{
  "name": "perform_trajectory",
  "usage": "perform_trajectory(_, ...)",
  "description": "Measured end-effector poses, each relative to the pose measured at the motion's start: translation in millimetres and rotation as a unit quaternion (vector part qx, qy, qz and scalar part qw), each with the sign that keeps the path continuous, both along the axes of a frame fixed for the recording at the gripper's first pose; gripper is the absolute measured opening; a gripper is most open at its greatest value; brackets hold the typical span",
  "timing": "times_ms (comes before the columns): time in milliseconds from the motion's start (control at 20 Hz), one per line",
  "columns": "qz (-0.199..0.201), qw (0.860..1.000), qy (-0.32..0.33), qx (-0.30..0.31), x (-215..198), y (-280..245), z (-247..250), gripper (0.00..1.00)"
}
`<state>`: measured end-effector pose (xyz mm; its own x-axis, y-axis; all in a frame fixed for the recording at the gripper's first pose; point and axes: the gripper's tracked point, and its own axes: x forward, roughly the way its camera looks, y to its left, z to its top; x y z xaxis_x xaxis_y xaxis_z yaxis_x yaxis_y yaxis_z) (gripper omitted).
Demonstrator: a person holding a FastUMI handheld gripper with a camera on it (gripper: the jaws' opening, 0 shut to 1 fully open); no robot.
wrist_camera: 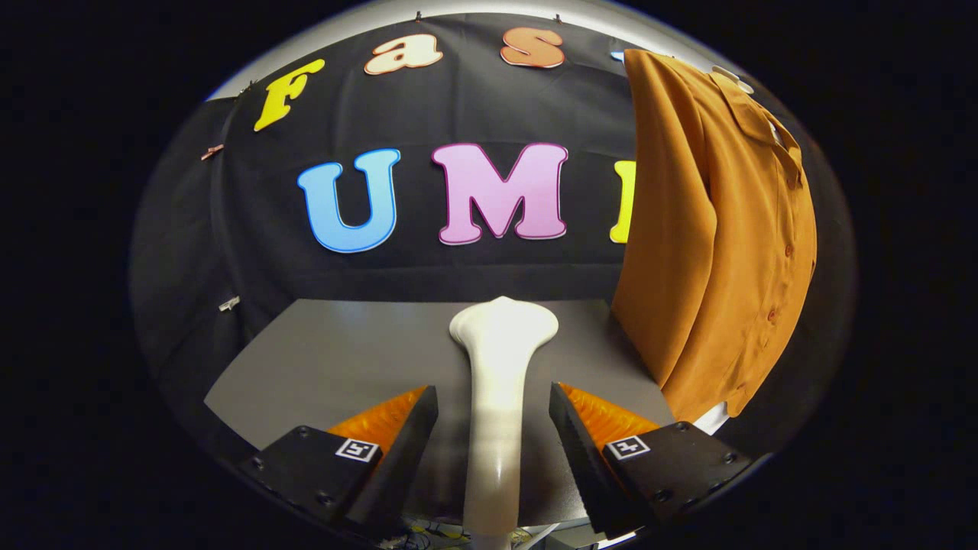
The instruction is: Iron the clothes twice with a garment steamer, once on the left side and once on the right side.
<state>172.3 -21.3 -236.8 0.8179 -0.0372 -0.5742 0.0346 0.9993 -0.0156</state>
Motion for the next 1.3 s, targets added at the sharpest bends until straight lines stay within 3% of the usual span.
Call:
perform_trajectory(100, -0.007, 1.0, 0.02, -0.002, 3.8, -1.9, -11.7, 0.85)
perform_trajectory(350, -0.015, 0.998, 0.053, -0.002, 3.4, -3.6, -22.5, 0.85)
perform_trajectory(450, -0.016, 0.998, 0.056, -0.002, 4.0, -1.5, -26.9, 0.55)
perform_trajectory(550, -0.008, 0.998, 0.055, 0.004, 7.6, 0.8, -26.8, 0.54)
perform_trajectory(650, -0.01, 0.998, 0.054, 0.004, 10.2, 2.7, -27.9, 0.41)
perform_trajectory(750, -0.01, 0.999, 0.052, 0.007, 6.6, 3.6, -20.4, 0.41)
perform_trajectory(800, -0.008, 0.999, 0.051, 0.007, 7.4, 4.6, -24.8, 0.35)
perform_trajectory(1300, -0.014, 1.0, 0.002, -0.017, -5.7, 3.8, 19.4, 0.35)
